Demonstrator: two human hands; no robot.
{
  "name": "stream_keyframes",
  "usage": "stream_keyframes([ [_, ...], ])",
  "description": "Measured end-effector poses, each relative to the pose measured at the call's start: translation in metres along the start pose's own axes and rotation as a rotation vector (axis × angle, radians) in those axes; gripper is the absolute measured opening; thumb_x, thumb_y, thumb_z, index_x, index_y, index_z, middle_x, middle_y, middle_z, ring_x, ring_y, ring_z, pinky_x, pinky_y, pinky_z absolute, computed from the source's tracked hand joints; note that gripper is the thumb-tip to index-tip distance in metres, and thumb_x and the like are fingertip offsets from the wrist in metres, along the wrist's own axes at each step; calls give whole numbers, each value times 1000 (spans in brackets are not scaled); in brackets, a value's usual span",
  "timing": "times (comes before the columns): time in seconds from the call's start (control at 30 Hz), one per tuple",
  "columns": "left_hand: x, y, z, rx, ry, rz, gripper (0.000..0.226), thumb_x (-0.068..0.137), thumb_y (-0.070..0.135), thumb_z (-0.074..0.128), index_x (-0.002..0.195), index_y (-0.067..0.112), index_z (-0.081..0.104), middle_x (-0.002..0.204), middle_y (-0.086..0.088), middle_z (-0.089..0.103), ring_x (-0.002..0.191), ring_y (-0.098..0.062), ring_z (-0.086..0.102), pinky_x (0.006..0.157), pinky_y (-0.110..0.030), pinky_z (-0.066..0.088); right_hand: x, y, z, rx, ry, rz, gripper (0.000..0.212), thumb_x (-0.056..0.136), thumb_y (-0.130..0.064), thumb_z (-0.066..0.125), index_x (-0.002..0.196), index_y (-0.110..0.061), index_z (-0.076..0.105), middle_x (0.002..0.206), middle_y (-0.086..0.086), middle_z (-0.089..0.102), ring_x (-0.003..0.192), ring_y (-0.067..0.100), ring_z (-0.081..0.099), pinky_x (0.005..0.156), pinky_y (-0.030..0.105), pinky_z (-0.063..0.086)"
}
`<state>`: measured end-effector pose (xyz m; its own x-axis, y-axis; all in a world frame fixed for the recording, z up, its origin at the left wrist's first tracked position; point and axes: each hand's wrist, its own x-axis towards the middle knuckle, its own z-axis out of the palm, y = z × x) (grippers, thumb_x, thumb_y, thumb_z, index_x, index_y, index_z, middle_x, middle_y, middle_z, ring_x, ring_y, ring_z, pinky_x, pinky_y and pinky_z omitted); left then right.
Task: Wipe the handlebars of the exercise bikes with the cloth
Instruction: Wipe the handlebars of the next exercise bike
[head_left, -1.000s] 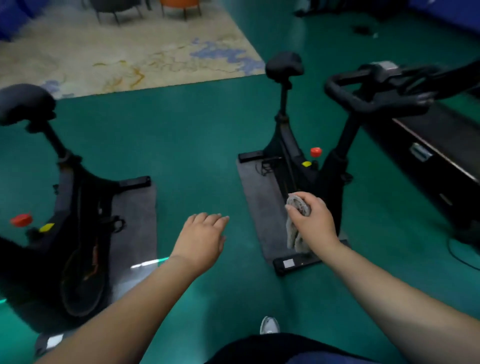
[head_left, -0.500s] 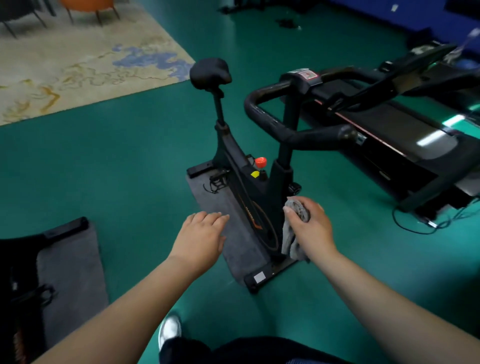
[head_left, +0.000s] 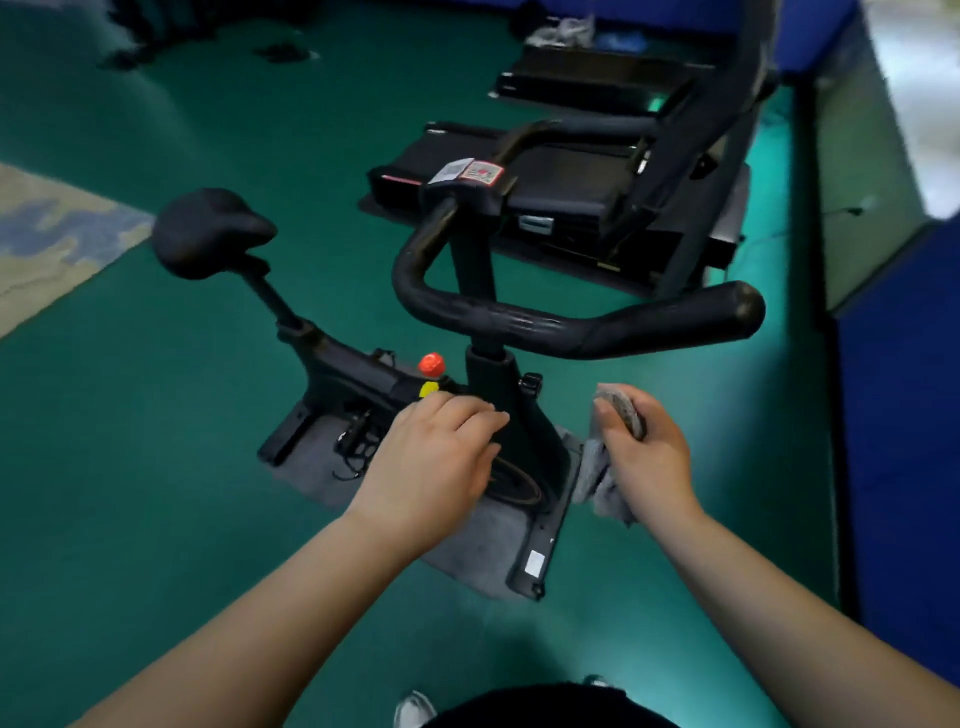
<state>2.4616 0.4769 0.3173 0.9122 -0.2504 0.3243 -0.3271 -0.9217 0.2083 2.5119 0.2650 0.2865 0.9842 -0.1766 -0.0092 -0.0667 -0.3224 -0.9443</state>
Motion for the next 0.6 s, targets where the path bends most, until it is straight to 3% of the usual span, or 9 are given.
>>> stream_keyframes([
  [0.13, 30, -1, -35, -142, 135, 226, 22, 91, 16, 56, 107, 13, 70, 102, -1, 66, 93, -27, 58, 78, -44, 47, -11, -12, -4, 58, 160, 21, 11, 90, -23, 64, 93, -34, 65, 104, -1, 67, 99, 16, 62, 93, 33, 48],
  [0.3, 75, 4, -64, -258, 226, 309, 20, 89, 11, 58, 104, 11, 70, 99, -2, 65, 91, -27, 55, 81, -41, 44, -19, -25, -18, 96, 274, 72, 10, 91, -25, 64, 100, -28, 67, 100, -3, 68, 94, 14, 63, 85, 29, 49],
  [0.37, 96, 6, -66, -270, 236, 322, 21, 88, 12, 58, 106, 12, 70, 101, -2, 64, 93, -26, 55, 86, -36, 43, -16, -29, -23, 110, 308, 80, 11, 91, -24, 64, 102, -25, 67, 100, -4, 68, 94, 12, 63, 86, 27, 49],
  [0.5, 135, 9, -69, -271, 230, 358, 28, 88, 16, 58, 115, 13, 67, 112, -3, 63, 105, -25, 54, 98, -21, 31, -13, -38, -36, 120, 348, 70, 10, 92, -25, 63, 101, -24, 67, 99, -1, 67, 91, 15, 63, 88, 37, 51],
  [0.6, 164, 9, -79, -273, 206, 411, 35, 89, 21, 58, 123, 15, 62, 124, -2, 59, 116, -25, 50, 104, -13, 21, -17, -46, -47, 107, 393, 52, 10, 92, -25, 62, 96, -34, 65, 101, -5, 67, 93, 11, 63, 90, 37, 51],
])
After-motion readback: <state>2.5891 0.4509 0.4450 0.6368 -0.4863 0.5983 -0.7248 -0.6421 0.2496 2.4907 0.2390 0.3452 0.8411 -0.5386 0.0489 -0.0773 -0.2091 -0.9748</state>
